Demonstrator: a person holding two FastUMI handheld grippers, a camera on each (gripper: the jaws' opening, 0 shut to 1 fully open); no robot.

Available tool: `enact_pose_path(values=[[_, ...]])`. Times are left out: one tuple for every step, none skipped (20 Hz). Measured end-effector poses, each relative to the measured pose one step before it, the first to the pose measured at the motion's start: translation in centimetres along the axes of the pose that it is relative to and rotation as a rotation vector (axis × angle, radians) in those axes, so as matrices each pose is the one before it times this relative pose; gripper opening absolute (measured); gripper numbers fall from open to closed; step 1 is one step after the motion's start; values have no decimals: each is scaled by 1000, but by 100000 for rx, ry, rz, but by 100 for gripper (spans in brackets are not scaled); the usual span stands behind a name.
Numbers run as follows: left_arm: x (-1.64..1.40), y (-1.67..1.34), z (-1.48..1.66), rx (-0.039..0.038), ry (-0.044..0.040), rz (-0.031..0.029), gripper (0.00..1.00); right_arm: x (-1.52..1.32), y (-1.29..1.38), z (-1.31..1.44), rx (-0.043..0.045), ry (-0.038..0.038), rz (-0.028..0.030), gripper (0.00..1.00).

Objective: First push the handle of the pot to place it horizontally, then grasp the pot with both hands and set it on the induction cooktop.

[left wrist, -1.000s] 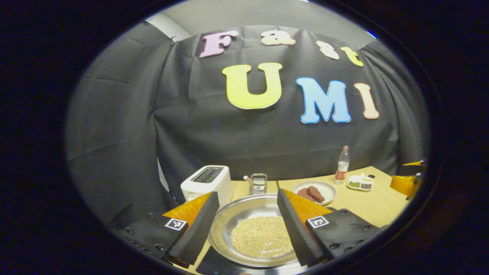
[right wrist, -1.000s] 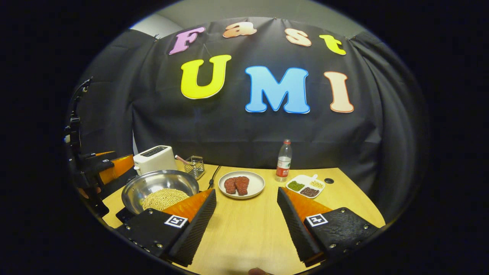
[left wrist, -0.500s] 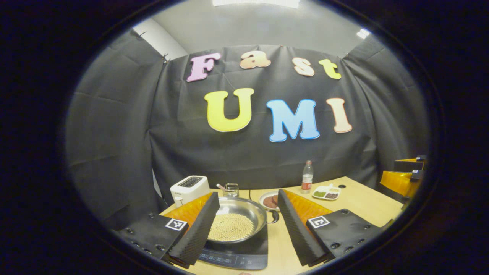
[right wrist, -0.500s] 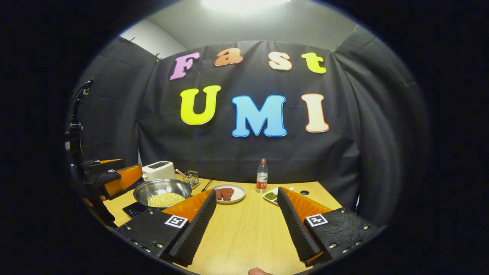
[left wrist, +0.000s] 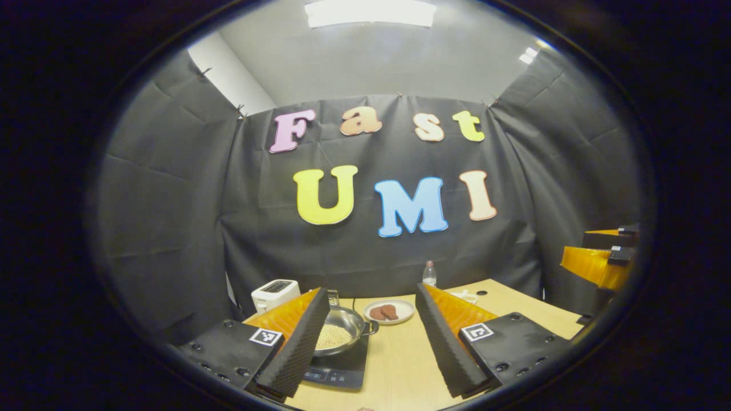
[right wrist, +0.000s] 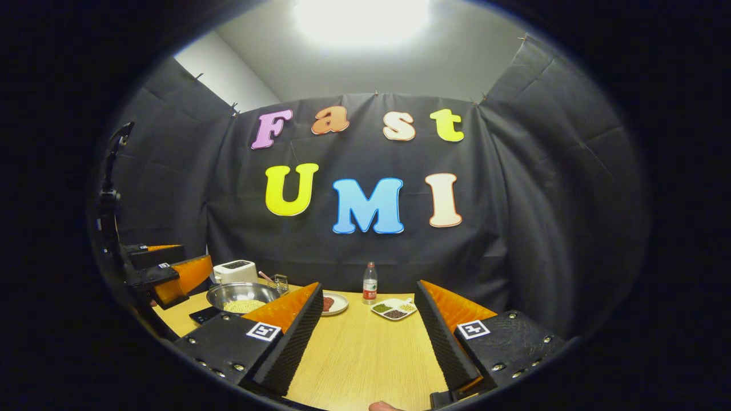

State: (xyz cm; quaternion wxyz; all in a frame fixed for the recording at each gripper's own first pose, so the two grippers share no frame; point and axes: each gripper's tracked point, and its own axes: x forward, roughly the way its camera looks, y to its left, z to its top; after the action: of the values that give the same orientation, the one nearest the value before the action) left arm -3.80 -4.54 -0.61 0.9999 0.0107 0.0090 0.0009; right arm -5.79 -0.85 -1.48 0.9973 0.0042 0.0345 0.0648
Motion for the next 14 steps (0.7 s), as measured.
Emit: enact_pose_path(values=[[-668,44,457,430,-963,-476,92,-281,85,185,24,-1013,-332,96],[-373,166,314,532,-1162,-185,94,-261,135,277,-143,-1554,47,96],[-390,227,304,609,-1101,-199,95,-185,-96,247,-20,-1381,-1374,96],[-292,259,119,628,284,-253,97,-274,-237,-236,96,476,-2060,96],[-247,482,31,481,-163,126,98,-345,62,-335,319,387,-933,96],[-326,450,498,148,-1108,136,98,-262,128,-59,219,190,-540,96],[-201,519,218,-218,-563,774,99,-74,52,-31,52,402,-651,96],[-279,318,32,-739,301,34,99,-127,-85,23,201,69,-777,96],[-182,139,97,-717,-160,-142,100,-105,56,144,232,-331,-656,96],[-136,239,188,-371,-653,22,100,-4,36,235,75,-174,-660,96],[-140,201,16,-129,-123,-69,100,-129,62,64,-144,76,-419,96],[-176,234,60,45,-140,96,98,-80,44,136,-222,-459,-187,96],[-127,228,81,-27,-324,137,98,-73,163,317,-335,-347,56,96],[-96,113,118,-392,-302,-158,99,-35,271,93,-364,-143,513,96]])
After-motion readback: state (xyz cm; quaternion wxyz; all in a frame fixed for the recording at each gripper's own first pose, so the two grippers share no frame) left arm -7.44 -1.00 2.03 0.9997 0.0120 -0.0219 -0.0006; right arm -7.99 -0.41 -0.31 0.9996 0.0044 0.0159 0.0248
